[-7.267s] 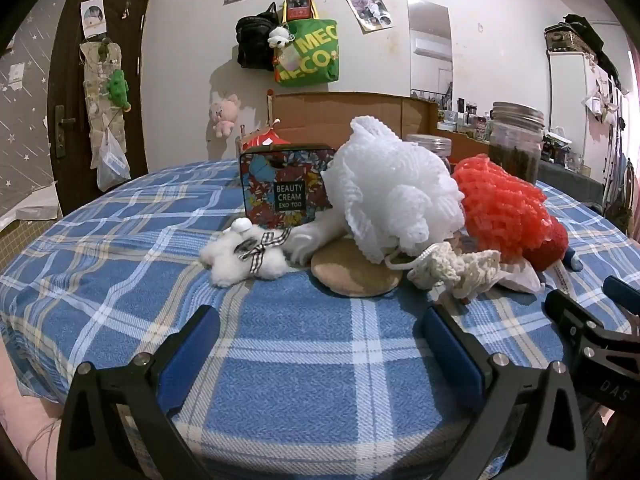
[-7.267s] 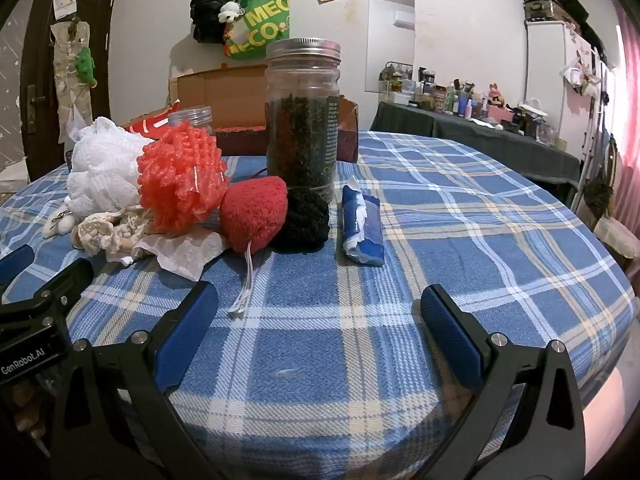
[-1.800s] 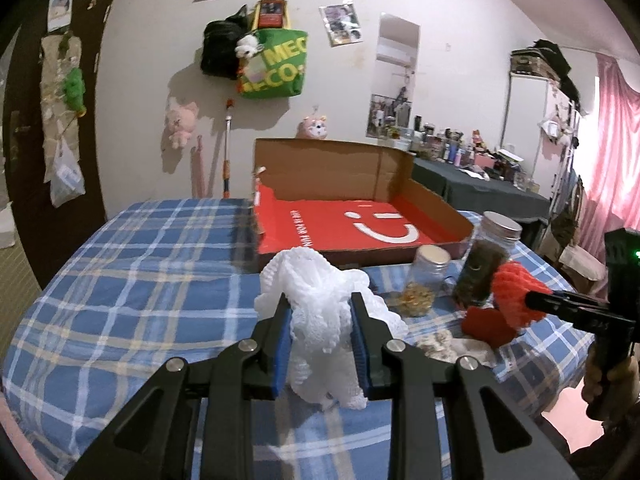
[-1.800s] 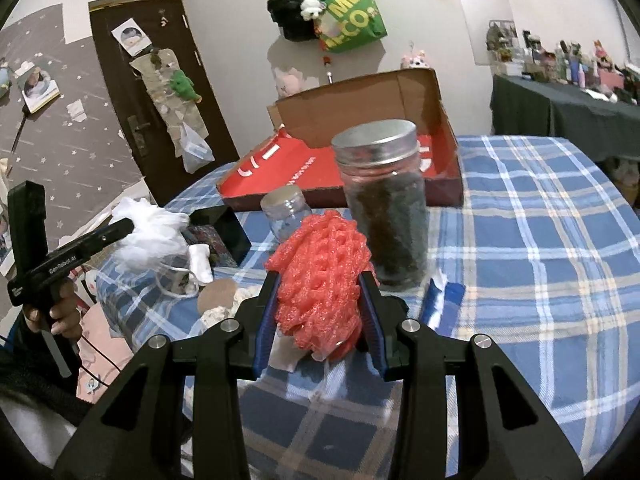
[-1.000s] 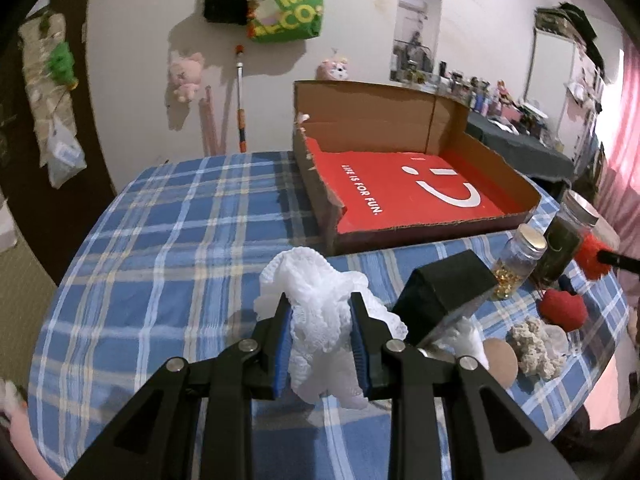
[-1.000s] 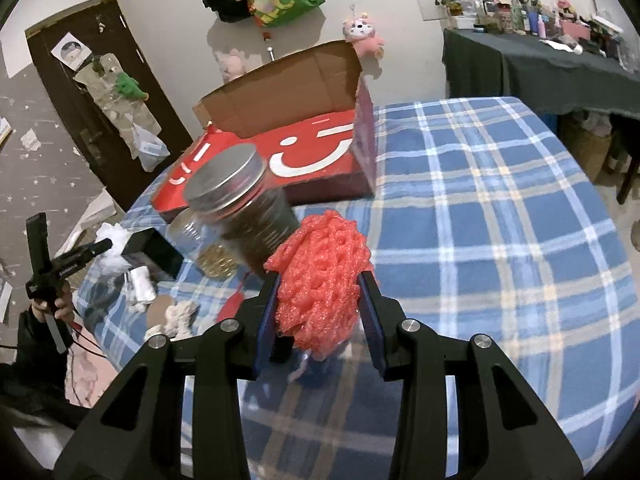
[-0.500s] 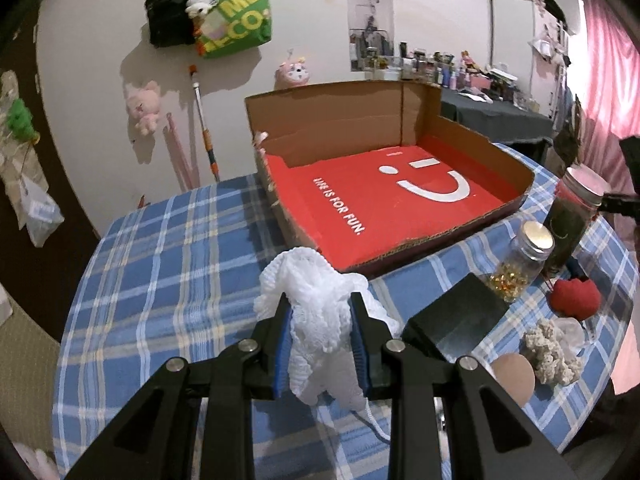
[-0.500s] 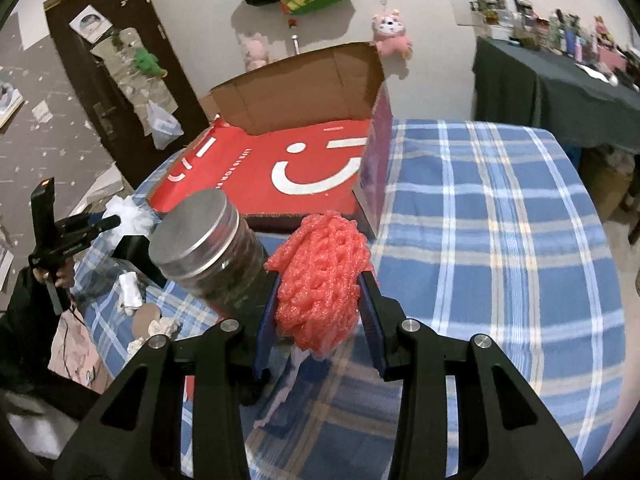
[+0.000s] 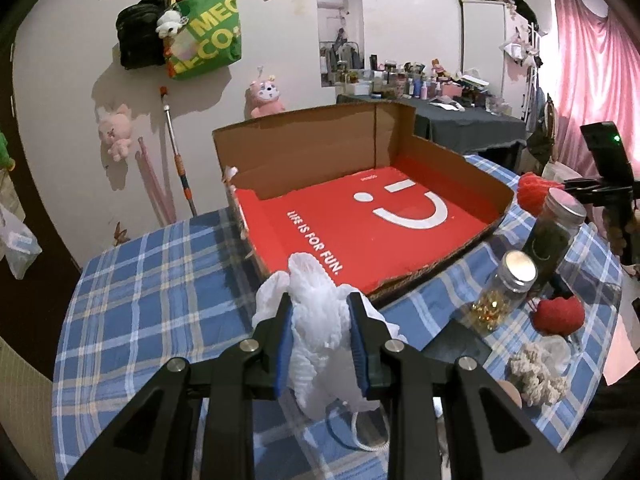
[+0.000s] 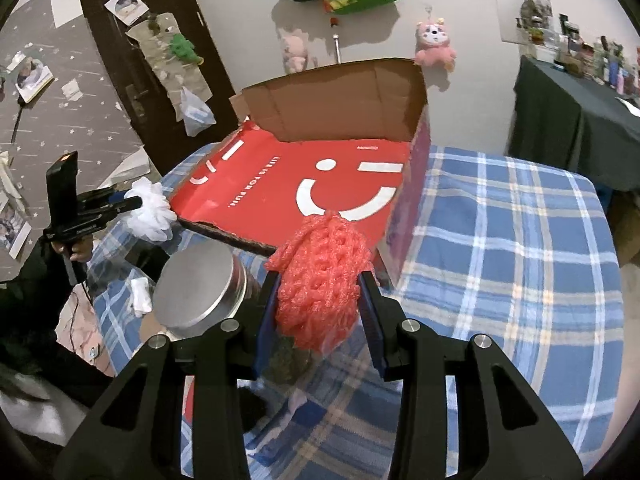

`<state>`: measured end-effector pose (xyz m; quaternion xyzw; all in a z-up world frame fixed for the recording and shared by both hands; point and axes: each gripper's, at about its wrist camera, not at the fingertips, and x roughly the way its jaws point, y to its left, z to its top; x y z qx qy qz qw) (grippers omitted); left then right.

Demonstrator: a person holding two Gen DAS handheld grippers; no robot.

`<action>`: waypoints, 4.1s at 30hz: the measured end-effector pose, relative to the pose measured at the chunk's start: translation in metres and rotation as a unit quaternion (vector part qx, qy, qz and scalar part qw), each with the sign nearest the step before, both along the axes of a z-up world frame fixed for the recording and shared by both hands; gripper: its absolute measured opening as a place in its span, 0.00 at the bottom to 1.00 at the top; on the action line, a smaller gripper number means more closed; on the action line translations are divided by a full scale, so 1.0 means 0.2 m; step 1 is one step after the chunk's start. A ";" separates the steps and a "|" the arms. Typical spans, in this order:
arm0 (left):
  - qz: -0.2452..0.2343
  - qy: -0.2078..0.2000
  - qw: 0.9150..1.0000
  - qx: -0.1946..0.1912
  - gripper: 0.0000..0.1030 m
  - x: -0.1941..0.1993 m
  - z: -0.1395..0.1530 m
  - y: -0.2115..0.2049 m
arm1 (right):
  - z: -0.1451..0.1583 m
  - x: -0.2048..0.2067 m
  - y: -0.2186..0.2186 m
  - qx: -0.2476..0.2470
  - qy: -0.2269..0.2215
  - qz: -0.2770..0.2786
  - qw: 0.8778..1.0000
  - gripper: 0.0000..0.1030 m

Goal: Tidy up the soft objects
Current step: 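Carry both puffs up and over into the red cardboard box, then open both tools to drop the puffs inside the box, then withdraw both tools from the box back toward the table items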

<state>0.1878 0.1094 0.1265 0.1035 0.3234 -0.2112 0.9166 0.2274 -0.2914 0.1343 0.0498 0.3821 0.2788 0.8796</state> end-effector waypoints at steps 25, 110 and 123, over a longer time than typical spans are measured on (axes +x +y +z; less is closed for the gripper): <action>-0.050 -0.019 0.997 -0.061 0.22 0.40 0.24 -0.42 | 0.14 0.49 0.32 0.023 0.024 0.072 0.997 0.36; 0.090 -0.081 0.990 -0.076 1.00 0.06 0.61 -0.36 | 0.76 0.10 0.60 -0.060 -0.072 -0.057 0.994 0.91; 0.074 -0.150 0.982 -0.092 1.00 -0.53 0.73 -0.31 | 0.85 -0.51 0.49 0.000 -0.137 -0.074 0.988 0.91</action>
